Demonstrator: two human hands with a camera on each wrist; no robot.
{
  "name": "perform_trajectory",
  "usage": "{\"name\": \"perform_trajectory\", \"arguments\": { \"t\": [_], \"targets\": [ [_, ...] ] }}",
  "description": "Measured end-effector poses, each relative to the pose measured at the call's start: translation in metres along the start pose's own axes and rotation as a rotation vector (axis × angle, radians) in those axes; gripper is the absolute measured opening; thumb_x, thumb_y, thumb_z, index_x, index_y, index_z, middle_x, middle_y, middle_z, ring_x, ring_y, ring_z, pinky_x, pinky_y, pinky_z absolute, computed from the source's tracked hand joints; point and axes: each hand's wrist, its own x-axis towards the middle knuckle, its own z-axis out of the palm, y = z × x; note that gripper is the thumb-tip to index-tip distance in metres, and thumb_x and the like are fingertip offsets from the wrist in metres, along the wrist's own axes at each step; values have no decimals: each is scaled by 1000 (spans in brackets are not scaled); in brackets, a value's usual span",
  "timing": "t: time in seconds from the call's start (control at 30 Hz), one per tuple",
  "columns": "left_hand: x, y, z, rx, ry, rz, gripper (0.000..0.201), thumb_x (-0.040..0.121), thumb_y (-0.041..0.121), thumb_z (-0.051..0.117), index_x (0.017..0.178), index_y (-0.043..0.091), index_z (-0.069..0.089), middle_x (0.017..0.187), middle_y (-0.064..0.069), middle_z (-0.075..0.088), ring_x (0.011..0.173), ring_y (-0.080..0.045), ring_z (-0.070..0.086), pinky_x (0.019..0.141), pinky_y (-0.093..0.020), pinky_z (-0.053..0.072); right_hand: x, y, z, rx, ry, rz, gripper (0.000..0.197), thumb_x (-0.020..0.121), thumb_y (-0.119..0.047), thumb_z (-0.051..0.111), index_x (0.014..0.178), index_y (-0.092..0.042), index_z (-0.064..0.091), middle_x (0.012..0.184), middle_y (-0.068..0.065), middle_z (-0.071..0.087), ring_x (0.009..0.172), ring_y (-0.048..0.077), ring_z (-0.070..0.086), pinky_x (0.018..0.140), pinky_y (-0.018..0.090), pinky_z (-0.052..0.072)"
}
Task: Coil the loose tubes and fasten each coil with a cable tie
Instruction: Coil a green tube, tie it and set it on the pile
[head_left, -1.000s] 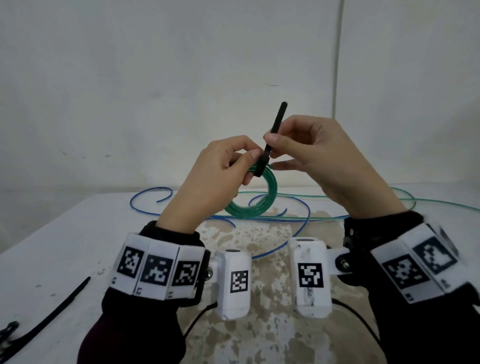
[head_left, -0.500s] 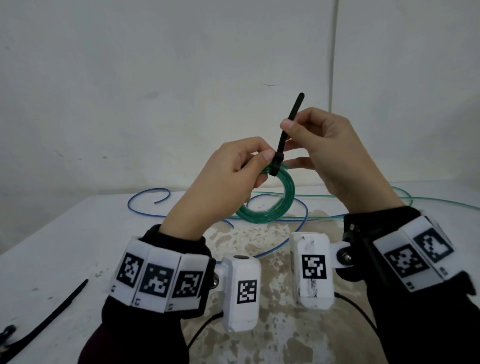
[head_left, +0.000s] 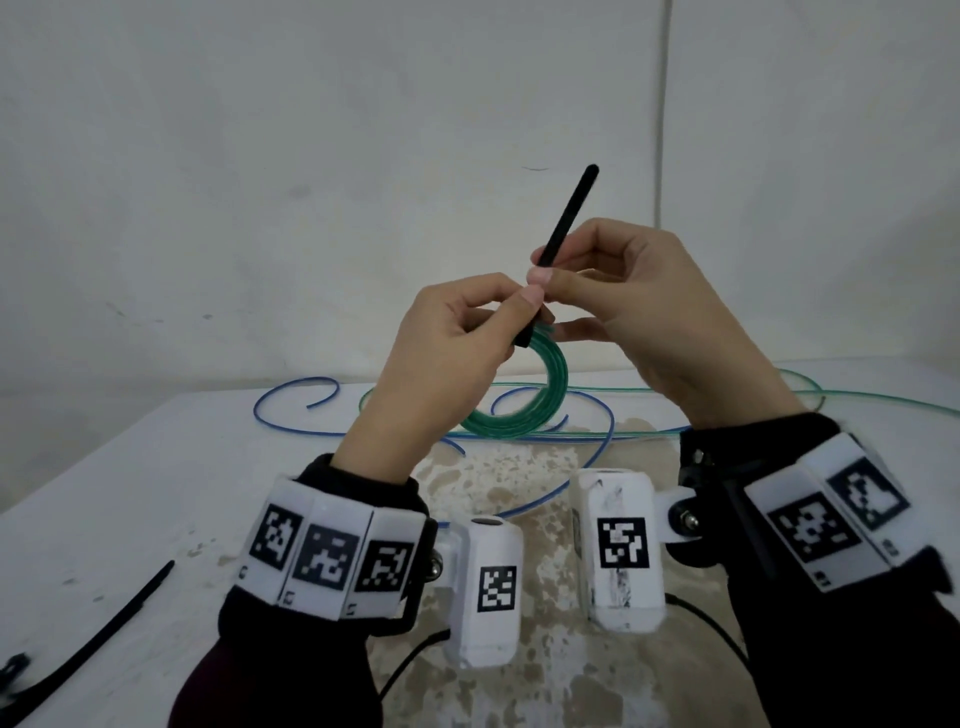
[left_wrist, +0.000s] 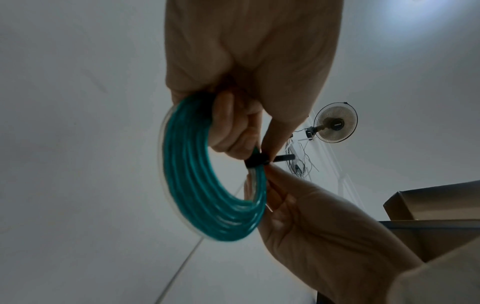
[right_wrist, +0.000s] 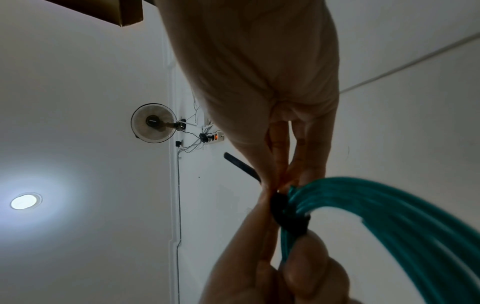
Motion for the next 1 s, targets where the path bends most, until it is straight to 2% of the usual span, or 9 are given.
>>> {"name": "perform_trajectory", "arguments": {
  "t": [0.1,0.2,0.33,0.43,0.5,0.6,0.67,0.83,1.0],
  "targets": [
    [1,-3,-3,93,32,34,25,93,27,58,77,11,69,59,-15,55,41,-7,29,45,-20,27,1,6,6,-4,89,-34,12,83,-2,68,77,-11,63,77,8,63,71,16,63,57,26,55],
    [-1,-4,-4,172,34,52,28,86,36,57,74,14,69,71,-32,57,45,-14,29,57,-33,35,3,13,11,-32,129,-29,12,83,-2,68,77,-11,63,76,8,61,73,18,62,52,21,52],
    [-1,-2,-7,254,28,55,26,90,31,60,74,13,69,67,-22,62,52,-24,40,58,-33,38,2,13,12,-109,121,-40,14,83,-5,69,76,-15,63,75,6,62,69,13,61,56,20,51],
    [-1,2,-12,183,-5,19,26,94,26,57,77,12,71,50,0,53,42,-10,33,46,-21,30,3,6,10,-144,92,-55,15,84,-6,68,77,-17,61,71,0,60,62,6,57,59,22,53],
    [0,3,-13,48,-69,-16,26,97,21,51,85,10,72,51,0,47,42,-11,32,43,-19,29,3,0,5,-97,72,-58,12,85,-5,67,79,-13,60,70,0,60,63,8,58,64,28,56],
    [0,0,-18,-82,-165,-8,25,99,13,44,98,7,68,53,-4,41,46,-17,41,51,-23,44,1,-6,-2,-106,50,-62,5,86,-9,67,84,-12,63,76,5,62,70,12,61,64,28,56],
    [0,-3,-19,-152,-209,-16,25,100,13,43,102,5,66,52,1,30,46,-16,34,52,-27,48,0,-7,-4,-93,38,-53,5,87,-9,66,83,-11,62,80,8,64,70,15,63,64,27,55],
    [0,-10,-15,-144,-193,-123,26,100,16,44,84,10,62,53,7,19,45,-10,15,43,-24,15,2,-1,-1,-94,16,-52,12,87,-2,64,78,-8,60,73,11,64,64,19,65,66,30,58],
    [2,-14,-8,-113,-114,-171,27,100,17,45,83,13,65,47,9,22,41,-8,15,39,-16,18,3,1,2,-151,13,-89,17,85,0,66,73,-11,60,72,10,66,63,19,67,71,33,59]
  ]
}}
